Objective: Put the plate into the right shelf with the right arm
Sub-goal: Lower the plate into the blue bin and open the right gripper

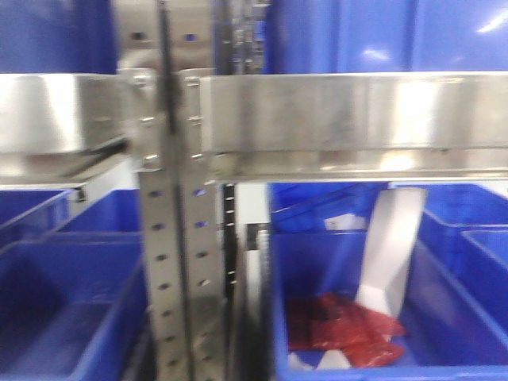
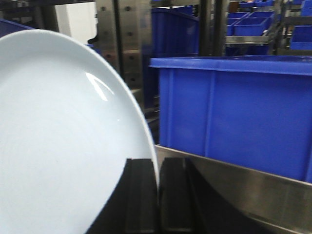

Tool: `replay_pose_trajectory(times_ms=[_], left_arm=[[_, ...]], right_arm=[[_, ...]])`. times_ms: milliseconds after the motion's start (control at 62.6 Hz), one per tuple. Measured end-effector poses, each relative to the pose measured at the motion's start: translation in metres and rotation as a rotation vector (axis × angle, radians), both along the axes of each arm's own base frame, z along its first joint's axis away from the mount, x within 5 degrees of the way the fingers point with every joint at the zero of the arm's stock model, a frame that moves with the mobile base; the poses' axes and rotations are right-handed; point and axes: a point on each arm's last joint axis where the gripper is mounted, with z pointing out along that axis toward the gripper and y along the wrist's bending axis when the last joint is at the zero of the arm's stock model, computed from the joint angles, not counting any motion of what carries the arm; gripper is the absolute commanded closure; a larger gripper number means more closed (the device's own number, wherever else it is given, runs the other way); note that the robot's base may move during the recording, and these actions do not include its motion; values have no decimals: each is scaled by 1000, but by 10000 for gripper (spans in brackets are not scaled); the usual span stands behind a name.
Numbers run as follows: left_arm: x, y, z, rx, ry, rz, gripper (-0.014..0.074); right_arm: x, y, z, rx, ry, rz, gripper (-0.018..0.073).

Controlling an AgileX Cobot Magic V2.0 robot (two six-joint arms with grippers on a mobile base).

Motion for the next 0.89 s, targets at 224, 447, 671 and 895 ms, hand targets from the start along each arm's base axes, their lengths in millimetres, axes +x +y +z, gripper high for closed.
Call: replay_pose_trajectory(times_ms=[224,447,671,895], left_arm=[[0,0,0,0,0,0,643],[0,0,0,0,0,0,643],[0,0,0,0,0,0,643],[0,0,0,0,0,0,643]], right_arm=[[0,0,0,0,0,0,489],[0,0,0,0,0,0,489],[0,0,0,0,0,0,489],[0,0,0,0,0,0,489]])
